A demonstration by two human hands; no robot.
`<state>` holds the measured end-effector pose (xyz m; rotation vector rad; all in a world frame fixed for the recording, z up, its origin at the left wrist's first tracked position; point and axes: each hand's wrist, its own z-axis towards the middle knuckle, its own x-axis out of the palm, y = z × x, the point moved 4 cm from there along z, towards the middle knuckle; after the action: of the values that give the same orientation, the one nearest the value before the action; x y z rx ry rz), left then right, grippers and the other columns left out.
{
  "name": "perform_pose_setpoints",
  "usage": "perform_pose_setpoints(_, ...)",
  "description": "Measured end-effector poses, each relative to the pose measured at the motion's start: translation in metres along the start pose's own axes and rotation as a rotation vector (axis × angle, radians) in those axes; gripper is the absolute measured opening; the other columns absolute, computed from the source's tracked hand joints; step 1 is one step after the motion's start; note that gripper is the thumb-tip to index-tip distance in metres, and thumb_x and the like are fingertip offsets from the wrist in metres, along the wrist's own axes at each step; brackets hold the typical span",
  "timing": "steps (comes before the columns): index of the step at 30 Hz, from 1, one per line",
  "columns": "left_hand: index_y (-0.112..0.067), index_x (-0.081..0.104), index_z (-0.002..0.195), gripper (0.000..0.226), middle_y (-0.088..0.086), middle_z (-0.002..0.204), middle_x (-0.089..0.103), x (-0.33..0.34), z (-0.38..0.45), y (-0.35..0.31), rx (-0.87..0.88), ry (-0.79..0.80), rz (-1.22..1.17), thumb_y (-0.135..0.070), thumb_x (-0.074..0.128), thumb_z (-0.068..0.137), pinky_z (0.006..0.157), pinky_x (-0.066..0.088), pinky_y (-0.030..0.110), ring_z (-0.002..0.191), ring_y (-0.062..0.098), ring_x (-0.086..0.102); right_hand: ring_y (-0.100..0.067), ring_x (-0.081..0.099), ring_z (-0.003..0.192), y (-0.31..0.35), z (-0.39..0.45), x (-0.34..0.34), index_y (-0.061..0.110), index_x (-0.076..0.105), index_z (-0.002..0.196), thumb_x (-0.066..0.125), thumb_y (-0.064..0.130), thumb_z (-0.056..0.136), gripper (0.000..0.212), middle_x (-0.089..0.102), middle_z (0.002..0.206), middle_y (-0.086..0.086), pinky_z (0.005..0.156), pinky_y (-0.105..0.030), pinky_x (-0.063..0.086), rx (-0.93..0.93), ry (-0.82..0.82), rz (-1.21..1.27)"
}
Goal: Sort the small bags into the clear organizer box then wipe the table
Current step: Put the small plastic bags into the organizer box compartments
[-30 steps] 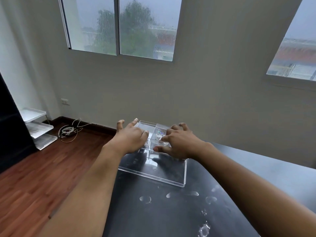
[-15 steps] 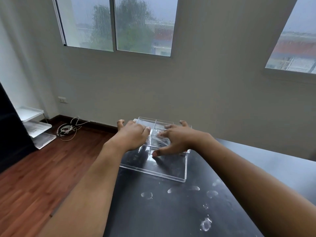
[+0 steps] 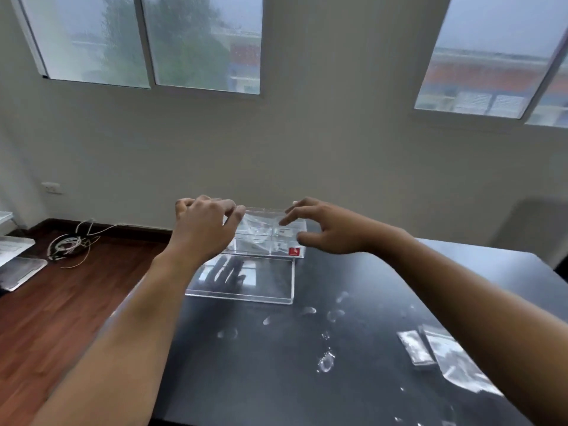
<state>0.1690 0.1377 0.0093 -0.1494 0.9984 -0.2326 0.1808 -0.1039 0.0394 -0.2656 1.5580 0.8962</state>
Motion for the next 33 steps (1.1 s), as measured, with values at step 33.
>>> perform_pose_setpoints(33,-0.027,0.066,0.09,0.026,-0.012,0.081,0.07,0.048,-0.102,-0.255,0.415,0.795,-0.34,-0.048,0.078,0.079,0.073,0.052,0.027,0.078,0.006,0.064,-0.009,0.055,0.087,-0.074,-0.232,-0.01,0.03,0.062,0.105,0.089,0.051,0.068,0.051,0.06,0.088,0.015,0.062,-0.022,0.038,0.542,0.205,-0.169)
